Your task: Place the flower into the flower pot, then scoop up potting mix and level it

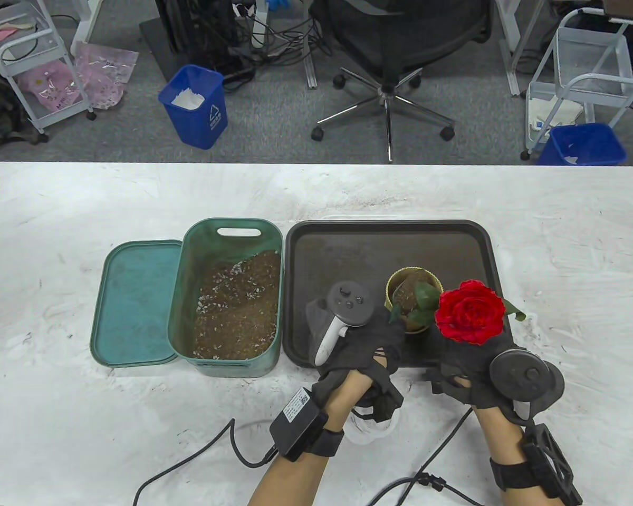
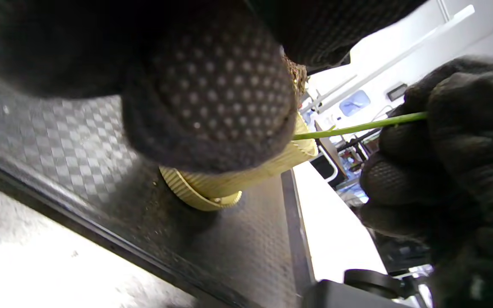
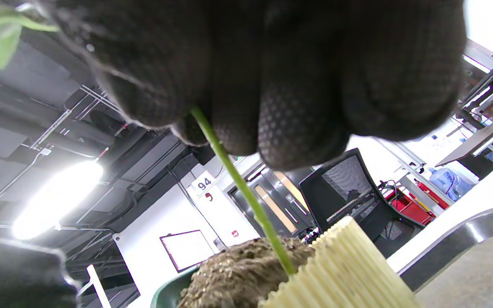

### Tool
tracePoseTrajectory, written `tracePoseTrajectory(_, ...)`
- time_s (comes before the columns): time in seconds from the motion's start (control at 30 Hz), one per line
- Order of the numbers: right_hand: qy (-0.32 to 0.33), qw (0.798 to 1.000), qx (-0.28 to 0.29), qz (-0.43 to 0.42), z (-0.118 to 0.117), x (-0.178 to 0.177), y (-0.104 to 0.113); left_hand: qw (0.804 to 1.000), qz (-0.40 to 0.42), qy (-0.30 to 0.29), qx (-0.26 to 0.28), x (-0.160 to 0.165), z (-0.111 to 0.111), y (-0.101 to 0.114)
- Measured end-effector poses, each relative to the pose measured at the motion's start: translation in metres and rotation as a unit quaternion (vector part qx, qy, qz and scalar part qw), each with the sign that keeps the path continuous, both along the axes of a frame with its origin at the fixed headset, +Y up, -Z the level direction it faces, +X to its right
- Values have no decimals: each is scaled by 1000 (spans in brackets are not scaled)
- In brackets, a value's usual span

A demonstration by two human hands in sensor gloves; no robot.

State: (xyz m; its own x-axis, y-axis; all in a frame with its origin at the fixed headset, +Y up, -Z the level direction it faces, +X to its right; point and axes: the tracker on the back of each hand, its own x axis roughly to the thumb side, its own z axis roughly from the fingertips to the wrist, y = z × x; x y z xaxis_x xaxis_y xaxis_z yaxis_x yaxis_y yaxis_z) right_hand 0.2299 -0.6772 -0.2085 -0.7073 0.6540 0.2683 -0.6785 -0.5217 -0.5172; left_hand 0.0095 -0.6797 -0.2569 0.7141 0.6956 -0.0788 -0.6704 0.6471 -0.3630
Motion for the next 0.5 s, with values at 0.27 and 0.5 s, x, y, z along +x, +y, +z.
tracePoseTrajectory(0.27,-1,1000,0,-2,0,1,-1,992,-105,-1,75,10,4,6)
tracePoseTrajectory(0.5,-3,1000,-1,-8,-1,2,-1,976,-180,-11,125,17,7,7)
